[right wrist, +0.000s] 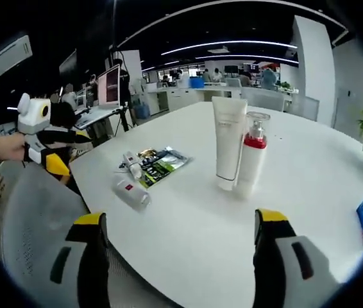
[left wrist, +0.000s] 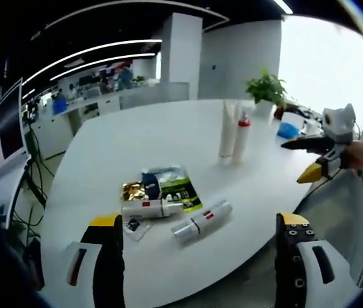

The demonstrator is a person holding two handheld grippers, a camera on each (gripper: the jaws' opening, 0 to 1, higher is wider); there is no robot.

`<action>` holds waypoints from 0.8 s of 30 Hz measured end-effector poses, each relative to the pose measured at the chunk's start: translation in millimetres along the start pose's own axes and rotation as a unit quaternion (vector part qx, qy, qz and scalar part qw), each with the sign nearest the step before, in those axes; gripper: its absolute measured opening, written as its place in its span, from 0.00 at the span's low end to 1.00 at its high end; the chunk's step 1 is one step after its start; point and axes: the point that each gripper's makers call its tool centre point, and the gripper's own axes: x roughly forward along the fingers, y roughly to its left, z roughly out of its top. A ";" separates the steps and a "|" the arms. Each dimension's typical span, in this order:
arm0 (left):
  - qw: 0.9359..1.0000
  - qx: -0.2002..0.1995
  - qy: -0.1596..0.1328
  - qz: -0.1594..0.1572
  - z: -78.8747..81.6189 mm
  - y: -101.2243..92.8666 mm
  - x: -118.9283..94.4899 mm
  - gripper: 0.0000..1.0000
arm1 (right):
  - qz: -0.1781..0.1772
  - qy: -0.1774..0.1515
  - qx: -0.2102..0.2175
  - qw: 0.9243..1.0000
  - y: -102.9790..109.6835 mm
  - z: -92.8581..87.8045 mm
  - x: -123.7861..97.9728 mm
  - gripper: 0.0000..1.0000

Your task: Arrange the skincare products in the storage area until every visible bottle or jar stands upright without overlapping.

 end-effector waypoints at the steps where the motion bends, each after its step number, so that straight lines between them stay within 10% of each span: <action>1: 1.000 -0.003 -0.003 0.002 1.1 1.1 0.0 0.96 | 0.005 0.003 -0.005 1.000 2.1 0.4 3.5 0.95; 24: 1.000 -0.023 -0.003 -0.001 -1.8 2.8 1.5 0.93 | 0.172 0.099 -0.152 0.968 70.4 -4.0 106.9 0.82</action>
